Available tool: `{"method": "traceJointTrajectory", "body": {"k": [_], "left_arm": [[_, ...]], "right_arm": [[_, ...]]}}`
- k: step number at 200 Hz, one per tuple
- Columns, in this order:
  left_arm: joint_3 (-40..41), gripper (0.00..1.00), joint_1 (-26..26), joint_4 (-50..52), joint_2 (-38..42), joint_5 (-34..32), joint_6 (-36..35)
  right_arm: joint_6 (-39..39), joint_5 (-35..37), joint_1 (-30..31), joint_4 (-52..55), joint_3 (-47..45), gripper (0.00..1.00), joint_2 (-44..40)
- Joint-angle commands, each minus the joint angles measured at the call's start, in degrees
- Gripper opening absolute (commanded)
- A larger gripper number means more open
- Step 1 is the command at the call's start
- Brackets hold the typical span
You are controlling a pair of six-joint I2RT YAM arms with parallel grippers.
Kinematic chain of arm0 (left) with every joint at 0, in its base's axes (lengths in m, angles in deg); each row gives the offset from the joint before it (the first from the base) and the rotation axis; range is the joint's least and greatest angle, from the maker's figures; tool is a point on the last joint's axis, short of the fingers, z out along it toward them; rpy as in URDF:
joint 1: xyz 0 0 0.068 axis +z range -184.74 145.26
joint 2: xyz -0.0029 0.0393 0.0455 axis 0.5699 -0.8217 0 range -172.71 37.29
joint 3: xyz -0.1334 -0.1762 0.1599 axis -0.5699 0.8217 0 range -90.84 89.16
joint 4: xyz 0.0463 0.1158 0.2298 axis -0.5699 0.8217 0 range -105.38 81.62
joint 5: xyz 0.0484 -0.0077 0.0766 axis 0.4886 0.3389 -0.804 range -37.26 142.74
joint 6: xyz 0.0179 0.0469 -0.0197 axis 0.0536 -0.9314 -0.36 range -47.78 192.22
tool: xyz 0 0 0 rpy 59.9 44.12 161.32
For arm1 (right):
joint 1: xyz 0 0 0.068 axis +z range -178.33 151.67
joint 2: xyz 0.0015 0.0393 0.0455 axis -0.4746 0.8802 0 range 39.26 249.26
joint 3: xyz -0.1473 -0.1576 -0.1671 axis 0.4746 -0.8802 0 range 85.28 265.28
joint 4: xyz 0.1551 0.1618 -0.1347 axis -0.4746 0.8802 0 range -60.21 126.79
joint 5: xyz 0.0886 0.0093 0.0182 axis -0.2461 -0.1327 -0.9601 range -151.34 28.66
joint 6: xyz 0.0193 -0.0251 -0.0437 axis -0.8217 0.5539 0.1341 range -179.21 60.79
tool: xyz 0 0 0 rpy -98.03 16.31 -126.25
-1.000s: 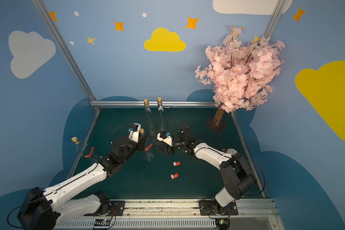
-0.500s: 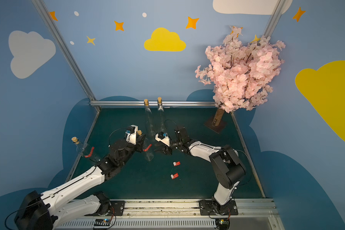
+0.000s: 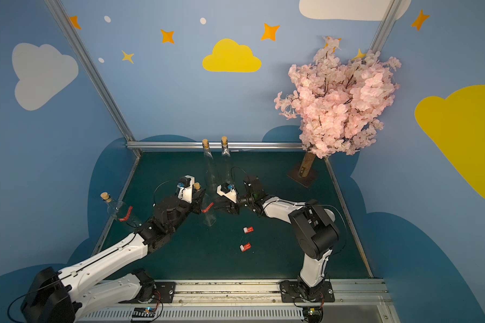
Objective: Remove the label from the bottle
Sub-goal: Tear open the label from the bottle.
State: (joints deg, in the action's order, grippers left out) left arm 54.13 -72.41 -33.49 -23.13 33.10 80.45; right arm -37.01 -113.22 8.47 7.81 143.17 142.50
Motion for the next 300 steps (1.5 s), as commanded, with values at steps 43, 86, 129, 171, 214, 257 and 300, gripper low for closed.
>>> {"method": "traceJointTrajectory", "body": {"k": [43, 86, 129, 171, 214, 257, 300], "left_arm": [[-0.09, 0.03, -0.32, 0.03, -0.92, 1.53, 0.02], [0.04, 0.03, -0.37, -0.19, -0.86, 1.79, -0.24], [0.05, 0.03, -0.35, -0.42, -0.66, 1.88, -0.49], [0.05, 0.03, -0.39, -0.30, -0.66, 2.01, -0.49], [0.05, 0.03, -0.39, -0.31, -0.58, 2.22, -0.49], [-0.12, 0.03, -0.38, -0.18, -0.57, 2.23, -0.60], [-0.11, 0.03, -0.39, -0.11, -0.42, 2.54, -0.59]], "right_arm": [[-2.59, -3.09, 0.16, -4.45, 2.31, 0.39, 2.14], [-3.25, -4.11, 0.38, -5.12, 2.29, 0.36, 2.49], [-3.43, -4.37, 0.57, -5.02, 2.17, 0.34, 2.84], [-3.64, -4.64, 0.73, -4.84, 2.16, 0.31, 2.86], [-3.86, -4.69, 0.74, -4.68, 2.34, 0.27, 3.19], [-3.90, -4.77, 0.73, -4.29, 2.45, 0.20, 3.28], [-3.88, -5.00, 0.73, -3.71, 2.38, 0.15, 2.92]]}}
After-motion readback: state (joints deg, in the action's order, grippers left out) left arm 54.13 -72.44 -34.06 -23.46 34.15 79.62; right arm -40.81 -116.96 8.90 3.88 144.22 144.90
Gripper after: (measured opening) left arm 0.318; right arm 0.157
